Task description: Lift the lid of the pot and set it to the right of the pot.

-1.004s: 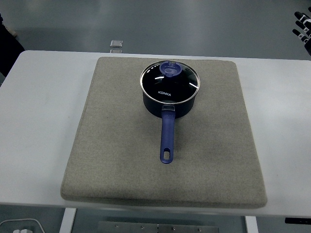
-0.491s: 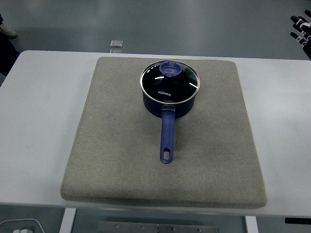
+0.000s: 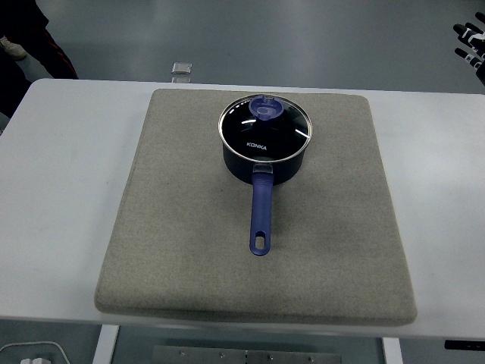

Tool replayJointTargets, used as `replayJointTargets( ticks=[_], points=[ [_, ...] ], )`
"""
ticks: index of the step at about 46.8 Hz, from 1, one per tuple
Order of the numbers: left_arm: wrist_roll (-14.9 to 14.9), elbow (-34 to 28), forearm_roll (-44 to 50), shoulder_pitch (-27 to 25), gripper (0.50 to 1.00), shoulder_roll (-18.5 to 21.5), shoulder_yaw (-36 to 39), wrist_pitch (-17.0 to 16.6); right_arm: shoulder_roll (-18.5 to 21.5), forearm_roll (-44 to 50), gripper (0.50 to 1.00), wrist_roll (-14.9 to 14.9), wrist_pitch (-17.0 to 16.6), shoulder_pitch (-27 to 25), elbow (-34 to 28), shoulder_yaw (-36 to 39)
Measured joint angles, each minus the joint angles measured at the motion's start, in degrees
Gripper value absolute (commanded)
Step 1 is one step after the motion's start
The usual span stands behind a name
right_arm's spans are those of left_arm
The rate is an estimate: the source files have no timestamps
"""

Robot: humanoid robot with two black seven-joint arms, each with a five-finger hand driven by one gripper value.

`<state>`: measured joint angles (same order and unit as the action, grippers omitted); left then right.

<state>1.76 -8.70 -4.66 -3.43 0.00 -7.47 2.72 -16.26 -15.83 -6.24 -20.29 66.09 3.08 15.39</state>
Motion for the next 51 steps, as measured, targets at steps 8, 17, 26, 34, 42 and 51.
replayJointTargets(
  ticks=[8, 17, 26, 34, 42, 51],
  points=[
    [0.0, 0.0, 0.0, 0.0, 1.000, 0.0, 0.0, 0.0, 0.2, 0.1, 0.921, 0.0, 0.2, -0.9, 0.0, -0.1],
    [0.0, 0.0, 0.0, 0.0, 1.000, 0.0, 0.0, 0.0, 0.5, 0.0, 0.921, -0.1, 0.2, -1.5, 0.0, -0.4],
    [0.0, 0.0, 0.0, 0.0, 1.000, 0.0, 0.0, 0.0, 0.3, 2.7, 0.921, -0.4, -0.2, -1.9, 0.2, -7.0],
    [0.0, 0.0, 0.0, 0.0, 1.000, 0.0, 0.0, 0.0, 0.2, 4.5, 0.921, -0.4, 0.1, -1.3, 0.4, -8.1],
    [0.0, 0.0, 0.0, 0.0, 1.000, 0.0, 0.0, 0.0, 0.4, 4.3, 0.921, -0.5, -0.8, -1.3, 0.5, -7.9],
    [0.0, 0.0, 0.0, 0.0, 1.000, 0.0, 0.0, 0.0, 0.0, 4.5, 0.921, -0.6, -1.2, -0.6, 0.4, -8.0]
  ],
)
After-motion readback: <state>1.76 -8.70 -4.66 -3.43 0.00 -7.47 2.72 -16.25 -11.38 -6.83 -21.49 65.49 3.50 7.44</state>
